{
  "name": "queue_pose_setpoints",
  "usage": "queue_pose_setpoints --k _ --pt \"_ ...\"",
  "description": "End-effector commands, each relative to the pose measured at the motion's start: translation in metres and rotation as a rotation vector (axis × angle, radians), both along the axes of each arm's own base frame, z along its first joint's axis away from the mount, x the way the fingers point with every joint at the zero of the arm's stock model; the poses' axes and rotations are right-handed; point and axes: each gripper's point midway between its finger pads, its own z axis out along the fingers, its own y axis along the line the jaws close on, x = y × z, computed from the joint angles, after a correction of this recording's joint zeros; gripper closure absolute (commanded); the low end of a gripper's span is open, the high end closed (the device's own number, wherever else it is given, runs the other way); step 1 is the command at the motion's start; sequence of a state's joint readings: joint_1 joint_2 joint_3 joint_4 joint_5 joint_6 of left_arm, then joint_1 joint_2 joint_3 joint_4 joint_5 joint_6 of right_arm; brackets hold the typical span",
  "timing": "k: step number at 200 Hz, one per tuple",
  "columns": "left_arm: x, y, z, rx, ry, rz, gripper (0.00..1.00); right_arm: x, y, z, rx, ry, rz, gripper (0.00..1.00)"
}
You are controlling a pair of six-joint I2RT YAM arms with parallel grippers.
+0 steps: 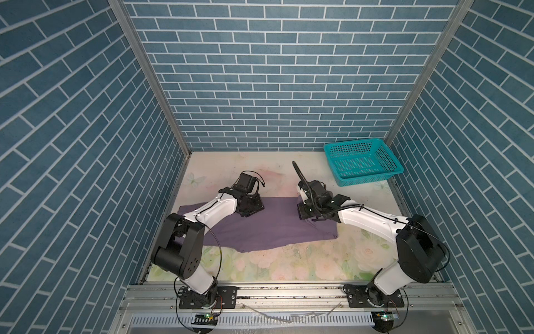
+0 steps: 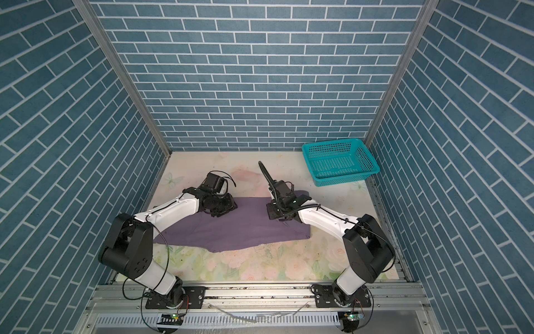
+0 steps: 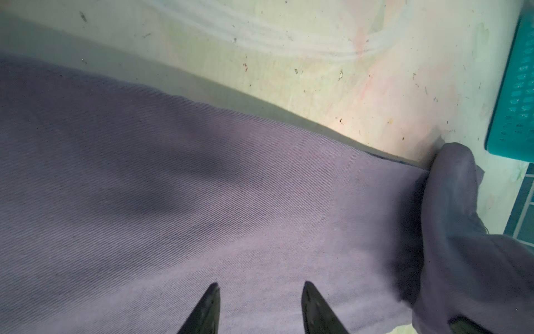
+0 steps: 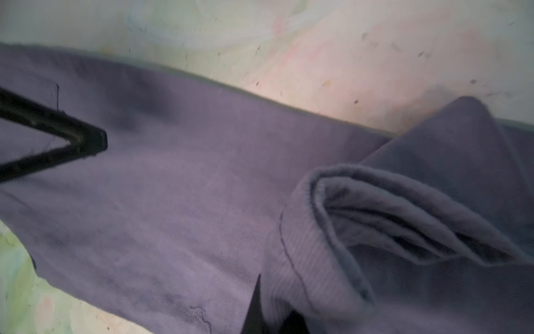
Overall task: Fold and stack the trousers
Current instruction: Fold the trousers at the center of the table.
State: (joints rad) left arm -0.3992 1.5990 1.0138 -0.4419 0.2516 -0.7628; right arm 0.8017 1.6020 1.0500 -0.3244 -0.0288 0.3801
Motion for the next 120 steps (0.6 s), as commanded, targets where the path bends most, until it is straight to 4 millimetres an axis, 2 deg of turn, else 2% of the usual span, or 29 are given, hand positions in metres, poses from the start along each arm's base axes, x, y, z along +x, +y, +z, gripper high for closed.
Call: queue_pose_setpoints --k 1,37,77,92,109,120 --pt "-0.01 0.007 -0.013 0.026 0.035 -0.006 0.52 -0.016 0.013 0.0 -0.07 -0.019 0.107 1.0" --pt "-0.013 0.007 -0.02 0.021 0.055 -0.003 0.53 -0.048 0.018 -0.017 -0.178 -0.005 0.208 1.0" --pt "-0.013 0.007 -0.019 0.021 0.052 0.002 0.53 -0.071 0.021 -0.037 -0.219 0.035 0.267 1.0" --pt "-0.013 0.01 -0.019 0.033 0.052 0.004 0.48 -0.075 0.023 -0.045 -0.233 0.04 0.276 1.0" --pt "-0.014 0.01 -0.02 0.035 0.057 0.006 0.4 -0.078 0.034 -0.047 -0.207 0.052 0.279 0.68" --pt "-0.014 0.009 -0.02 0.031 0.059 0.007 0.38 -0.079 0.042 -0.042 -0.164 0.063 0.275 0.59"
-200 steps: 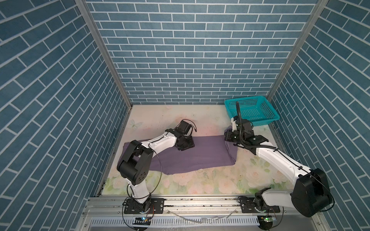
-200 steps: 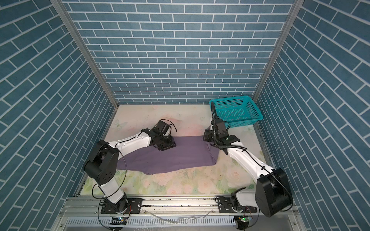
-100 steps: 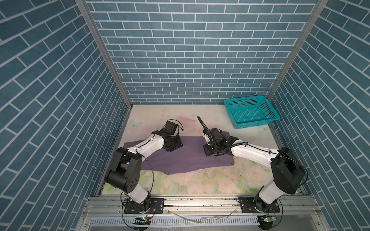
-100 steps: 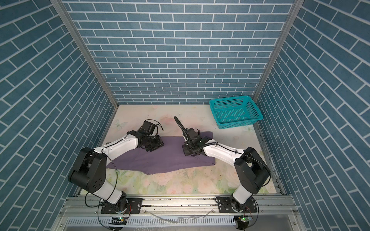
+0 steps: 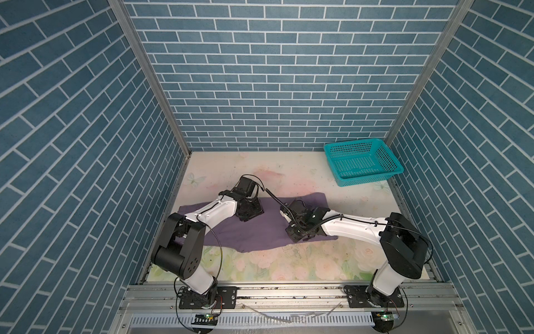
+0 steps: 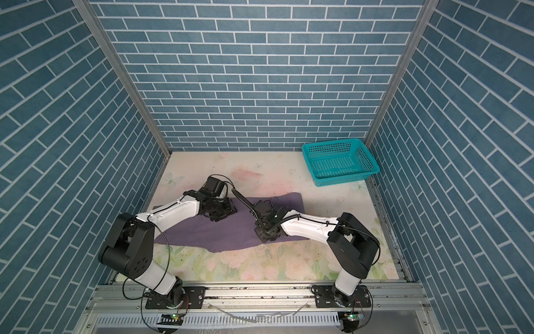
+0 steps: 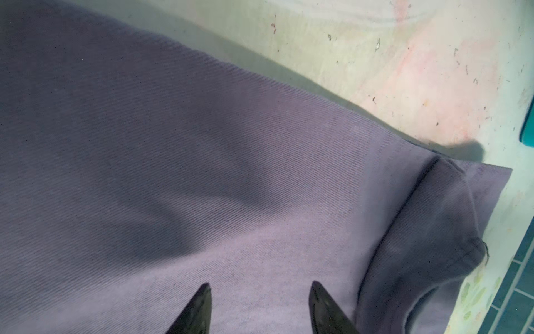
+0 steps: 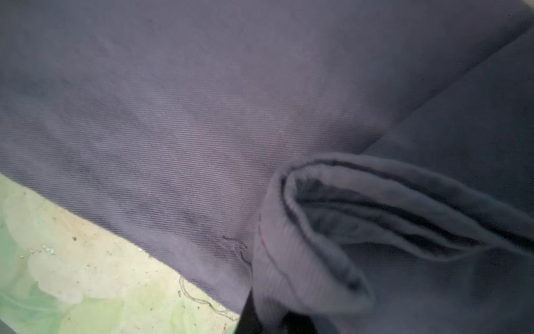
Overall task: Fold and stack the trousers
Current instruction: Fold the trousers at the center of the table.
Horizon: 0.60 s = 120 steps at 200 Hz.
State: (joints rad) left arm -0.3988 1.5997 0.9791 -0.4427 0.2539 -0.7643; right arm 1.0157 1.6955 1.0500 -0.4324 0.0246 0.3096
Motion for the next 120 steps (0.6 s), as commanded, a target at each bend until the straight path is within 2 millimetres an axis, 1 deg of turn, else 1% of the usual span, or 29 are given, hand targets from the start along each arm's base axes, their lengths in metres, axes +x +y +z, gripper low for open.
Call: queue_pose_setpoints --k 1,13,23,38,56,66,71,74,78,85,104,115,120 --pt "-0.004 0.005 -0.008 0.02 0.025 0.007 0.38 -0.004 0.018 0.006 0.048 0.012 0.022 0.59" --pt "-0.003 0.002 -0.007 0.012 0.02 -0.001 0.36 -0.002 0.023 0.017 0.093 0.002 0.014 0.57" --pt "-0.001 -0.002 -0.004 0.012 0.01 -0.014 0.36 -0.002 0.025 0.031 0.136 -0.019 0.012 0.55" --pt "-0.001 -0.014 0.004 0.028 -0.018 -0.061 0.33 0.003 0.02 0.053 0.178 -0.064 -0.006 0.54" --pt "0.001 -0.034 0.013 0.061 -0.059 -0.145 0.3 0.009 0.005 0.081 0.25 -0.099 -0.06 0.53" --pt "0.002 -0.048 0.016 0.073 -0.075 -0.193 0.29 0.015 -0.009 0.094 0.303 -0.113 -0.117 0.53" --pt "0.001 -0.055 0.016 0.084 -0.078 -0.22 0.29 0.018 -0.018 0.097 0.332 -0.111 -0.155 0.53" --pt "0.002 -0.059 0.017 0.09 -0.083 -0.232 0.28 0.021 -0.023 0.102 0.361 -0.113 -0.176 0.53" --pt "0.002 -0.065 0.018 0.098 -0.087 -0.248 0.28 0.023 -0.031 0.101 0.384 -0.104 -0.208 0.53" --pt "0.003 -0.073 0.019 0.116 -0.093 -0.275 0.28 0.029 -0.046 0.11 0.445 -0.105 -0.27 0.53" --pt "0.007 -0.098 0.026 0.164 -0.13 -0.348 0.26 0.039 -0.092 0.112 0.517 -0.13 -0.444 0.53" --pt "0.006 -0.114 0.03 0.199 -0.149 -0.401 0.26 0.043 -0.121 0.105 0.506 -0.149 -0.554 0.6" --pt "0.006 -0.12 0.032 0.218 -0.159 -0.421 0.26 0.044 -0.133 0.101 0.495 -0.148 -0.601 0.67"
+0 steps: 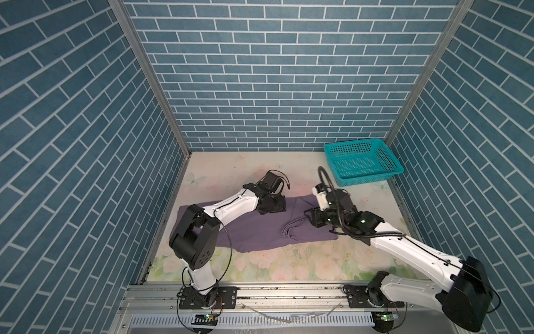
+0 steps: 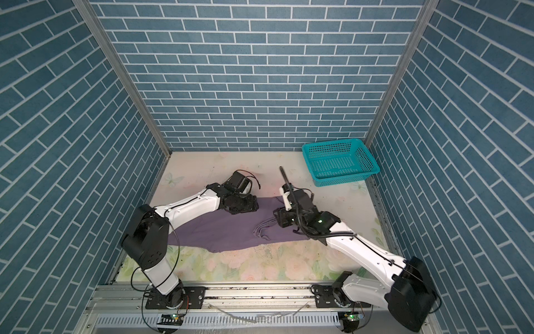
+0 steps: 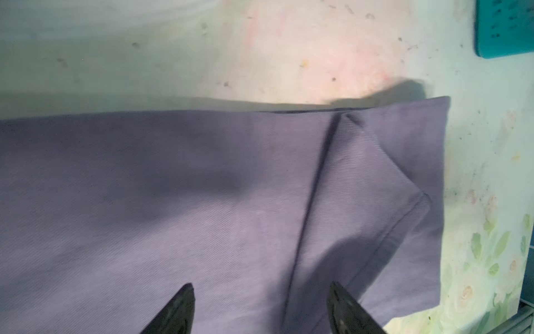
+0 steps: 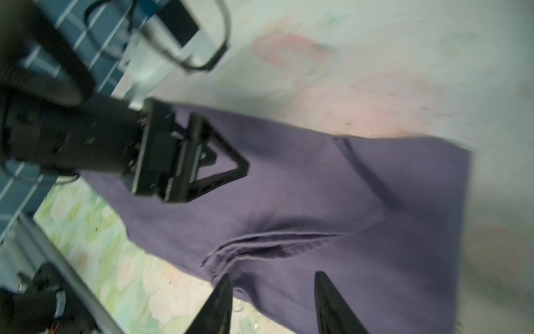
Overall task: Fold and stack the trousers
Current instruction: Fold the trousers at the center of the table, then smooth out the trousers at the center of the table.
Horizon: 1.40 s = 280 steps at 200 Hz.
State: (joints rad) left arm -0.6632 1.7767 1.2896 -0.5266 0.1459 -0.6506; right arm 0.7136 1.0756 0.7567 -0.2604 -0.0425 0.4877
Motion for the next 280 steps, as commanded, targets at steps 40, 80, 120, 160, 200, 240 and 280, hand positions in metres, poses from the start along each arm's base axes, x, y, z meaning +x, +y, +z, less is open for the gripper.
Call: queue_pose_setpoints --k 40,80,120,160,200,240,280 --pt "-0.02 -0.074 0.015 0.273 -0.178 -0.318 0.22 -0.007 -0.077 -0.05 0.109 0.228 -0.308 1.0" --pt "-0.036 -0.092 -0.008 0.414 -0.19 -0.42 0.19 -0.002 -0.083 -0.077 0.185 0.378 -0.358 1.0" --pt "-0.042 -0.098 -0.028 0.475 -0.172 -0.448 0.17 0.007 -0.065 -0.104 0.311 0.513 -0.33 1.0" --pt "-0.036 -0.102 -0.04 0.515 -0.18 -0.442 0.16 0.008 -0.077 -0.125 0.304 0.553 -0.398 1.0" --pt "-0.035 -0.104 -0.059 0.542 -0.153 -0.455 0.26 -0.002 -0.095 -0.145 0.27 0.605 -0.469 1.0" --pt "-0.026 -0.094 -0.069 0.549 -0.122 -0.428 0.44 -0.007 -0.105 -0.152 0.26 0.619 -0.5 1.0" --pt "-0.008 -0.068 -0.06 0.508 -0.104 -0.335 0.8 -0.011 -0.109 -0.156 0.246 0.636 -0.519 1.0"
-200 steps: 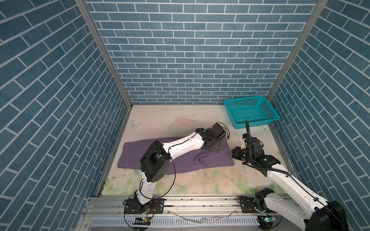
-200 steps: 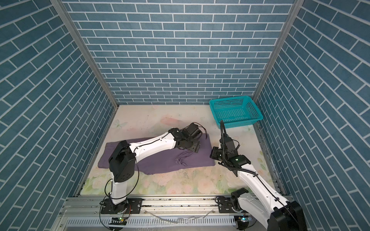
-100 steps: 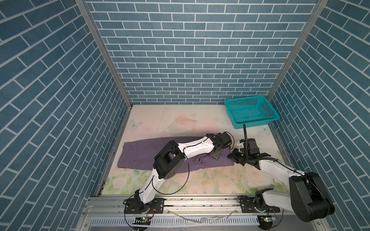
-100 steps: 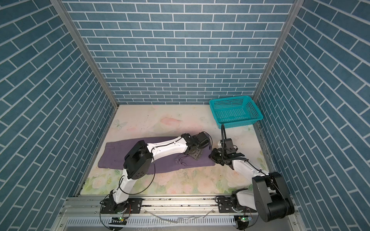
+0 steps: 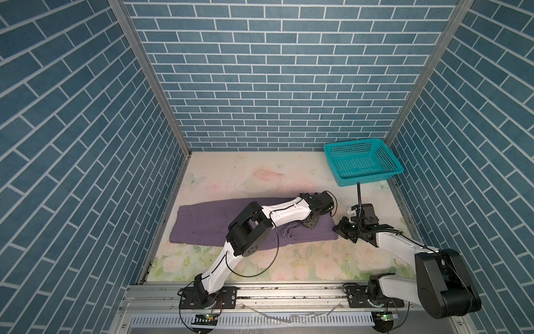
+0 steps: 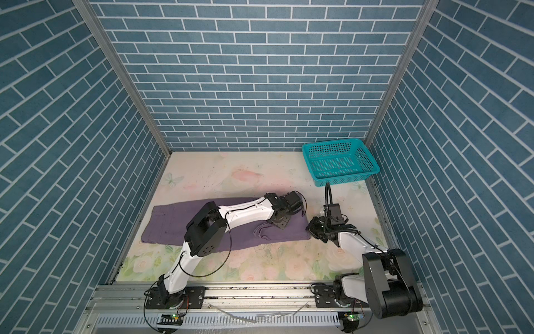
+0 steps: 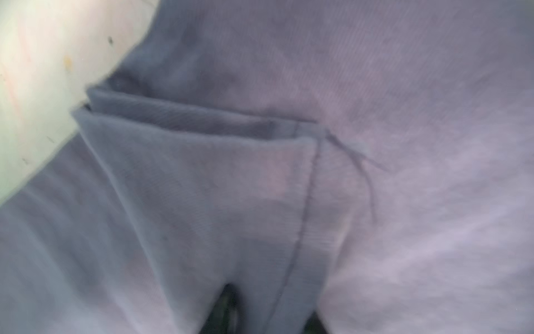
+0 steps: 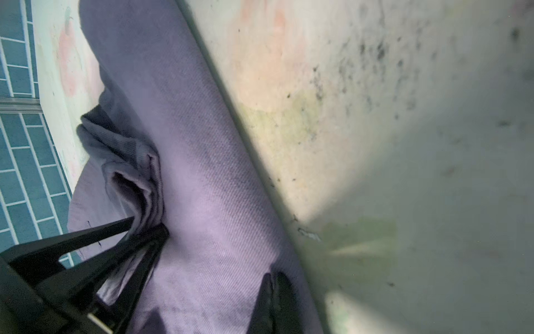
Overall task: Fold and stack the trousers
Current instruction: Smooth out the trousers at the center of the table.
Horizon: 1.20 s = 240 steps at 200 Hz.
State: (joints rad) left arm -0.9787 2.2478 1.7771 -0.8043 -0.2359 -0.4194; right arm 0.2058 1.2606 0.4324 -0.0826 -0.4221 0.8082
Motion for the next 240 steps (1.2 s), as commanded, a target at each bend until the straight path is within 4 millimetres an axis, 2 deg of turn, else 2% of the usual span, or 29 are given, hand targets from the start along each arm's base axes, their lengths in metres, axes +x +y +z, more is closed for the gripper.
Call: queue_pose_setpoints --k 1,34,66,78,89,102,120,140,189,225,240 --pt "0.012 0.028 0.004 -0.002 0.01 0.069 0.81 -0.013 -0.007 -0.014 -0.017 0.063 -0.032 1.0" --pt "0.027 0.055 0.021 -0.132 0.026 0.171 0.82 -0.015 -0.009 -0.019 -0.022 0.086 -0.037 1.0" --pt "0.036 0.092 0.02 -0.311 0.089 0.318 0.79 -0.018 -0.011 -0.024 -0.033 0.103 -0.043 1.0" --pt "0.038 0.104 0.015 -0.386 0.12 0.37 0.71 -0.018 -0.011 -0.024 -0.034 0.104 -0.044 1.0" --pt "0.038 0.113 0.006 -0.442 0.159 0.416 0.57 -0.018 -0.012 -0.024 -0.038 0.103 -0.049 1.0" --pt "0.035 0.12 -0.007 -0.487 0.211 0.464 0.46 -0.016 -0.011 -0.022 -0.028 0.102 -0.053 1.0" --pt "0.03 0.122 -0.02 -0.515 0.254 0.489 0.37 -0.012 -0.006 -0.016 0.003 0.091 -0.051 1.0" --pt "0.024 0.121 -0.026 -0.535 0.277 0.499 0.36 -0.009 -0.004 -0.011 0.009 0.08 -0.049 1.0" --pt "0.018 0.117 -0.019 -0.585 0.281 0.495 0.37 -0.006 -0.006 -0.002 -0.006 0.066 -0.047 1.0" --pt "0.02 0.107 -0.02 -0.609 0.288 0.487 0.48 -0.006 -0.007 -0.003 -0.01 0.069 -0.05 1.0" --pt "0.022 0.1 -0.018 -0.619 0.289 0.477 0.57 -0.008 -0.007 -0.005 -0.012 0.075 -0.05 1.0"
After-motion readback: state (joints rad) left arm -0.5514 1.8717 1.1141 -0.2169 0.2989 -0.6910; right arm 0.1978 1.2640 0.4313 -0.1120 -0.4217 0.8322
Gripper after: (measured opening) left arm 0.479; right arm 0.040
